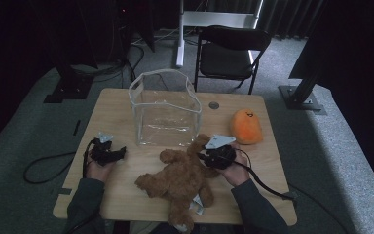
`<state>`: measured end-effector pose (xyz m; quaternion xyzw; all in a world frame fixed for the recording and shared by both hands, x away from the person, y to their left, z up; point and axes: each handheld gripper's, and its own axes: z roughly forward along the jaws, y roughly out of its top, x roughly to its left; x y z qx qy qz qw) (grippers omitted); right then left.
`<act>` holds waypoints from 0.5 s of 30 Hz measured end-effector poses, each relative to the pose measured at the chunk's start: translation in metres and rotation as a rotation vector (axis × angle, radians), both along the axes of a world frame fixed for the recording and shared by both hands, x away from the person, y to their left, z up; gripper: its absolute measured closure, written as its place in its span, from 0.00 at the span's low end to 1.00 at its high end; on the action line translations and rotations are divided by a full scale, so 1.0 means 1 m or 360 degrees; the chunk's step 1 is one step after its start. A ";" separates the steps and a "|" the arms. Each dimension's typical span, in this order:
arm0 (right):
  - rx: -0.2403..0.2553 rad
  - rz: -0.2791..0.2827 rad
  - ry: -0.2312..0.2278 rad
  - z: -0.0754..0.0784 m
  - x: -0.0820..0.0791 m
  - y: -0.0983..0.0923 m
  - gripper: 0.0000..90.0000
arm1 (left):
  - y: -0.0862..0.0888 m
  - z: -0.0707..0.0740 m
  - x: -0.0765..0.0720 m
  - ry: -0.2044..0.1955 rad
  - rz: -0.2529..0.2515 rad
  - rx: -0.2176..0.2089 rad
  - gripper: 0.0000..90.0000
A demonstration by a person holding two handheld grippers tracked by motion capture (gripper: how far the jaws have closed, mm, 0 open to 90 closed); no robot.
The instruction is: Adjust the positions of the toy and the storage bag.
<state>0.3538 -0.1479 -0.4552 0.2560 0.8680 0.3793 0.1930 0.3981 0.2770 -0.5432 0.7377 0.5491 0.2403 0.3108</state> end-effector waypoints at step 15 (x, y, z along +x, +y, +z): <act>0.0092 -0.0114 0.0055 0.002 -0.014 -0.032 0.60 | 0.000 0.000 0.000 0.0000 0.0000 0.0001 0.31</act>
